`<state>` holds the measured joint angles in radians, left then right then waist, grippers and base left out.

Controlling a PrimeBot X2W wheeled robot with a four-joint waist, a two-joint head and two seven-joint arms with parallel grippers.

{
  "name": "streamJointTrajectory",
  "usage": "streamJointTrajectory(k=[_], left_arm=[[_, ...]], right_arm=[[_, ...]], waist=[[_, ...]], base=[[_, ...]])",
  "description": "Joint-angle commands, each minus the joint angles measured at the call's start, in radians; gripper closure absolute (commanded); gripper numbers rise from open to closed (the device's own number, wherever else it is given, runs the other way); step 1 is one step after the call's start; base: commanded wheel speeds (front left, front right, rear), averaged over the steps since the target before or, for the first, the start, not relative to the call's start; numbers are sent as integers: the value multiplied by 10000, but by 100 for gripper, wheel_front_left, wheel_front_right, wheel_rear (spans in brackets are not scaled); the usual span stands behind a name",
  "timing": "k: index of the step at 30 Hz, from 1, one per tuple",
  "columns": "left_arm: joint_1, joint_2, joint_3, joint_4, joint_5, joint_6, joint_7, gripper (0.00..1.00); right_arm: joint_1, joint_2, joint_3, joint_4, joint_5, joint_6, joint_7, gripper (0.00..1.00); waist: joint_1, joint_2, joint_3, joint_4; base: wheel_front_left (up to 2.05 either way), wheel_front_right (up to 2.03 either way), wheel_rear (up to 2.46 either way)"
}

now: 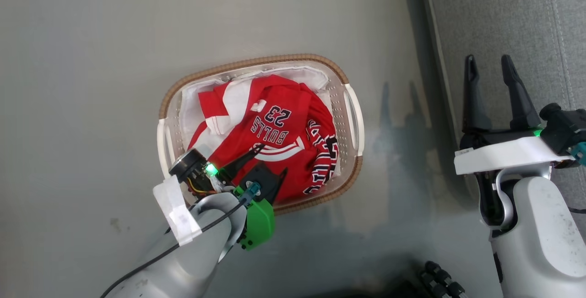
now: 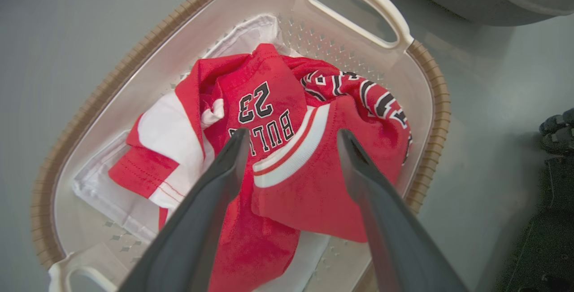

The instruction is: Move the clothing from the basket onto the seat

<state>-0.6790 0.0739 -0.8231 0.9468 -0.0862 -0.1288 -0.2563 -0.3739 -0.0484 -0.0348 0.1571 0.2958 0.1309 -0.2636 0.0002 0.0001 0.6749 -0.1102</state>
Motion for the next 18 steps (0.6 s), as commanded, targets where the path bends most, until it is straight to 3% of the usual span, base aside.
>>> streamJointTrajectory(k=[1,9,18], left_arm=[[-267,-4,-388,119,-296,-25,40,0],[-1012,196,-2655,299,-2002,-24,256,0],[-1835,560,-3830,837,-2815,-25,819,0]], right_arm=[[-165,-36,-7,-73,89,-3,-18,0],[-459,-35,89,-186,333,-3,-18,0],[-584,-35,226,-233,578,-3,-18,0]], waist=[[-2,-1,709,-477],[-2,-1,1225,-776],[-2,-1,1640,-1005]], base=[[0,0,0],[0,0,0],[0,0,0]])
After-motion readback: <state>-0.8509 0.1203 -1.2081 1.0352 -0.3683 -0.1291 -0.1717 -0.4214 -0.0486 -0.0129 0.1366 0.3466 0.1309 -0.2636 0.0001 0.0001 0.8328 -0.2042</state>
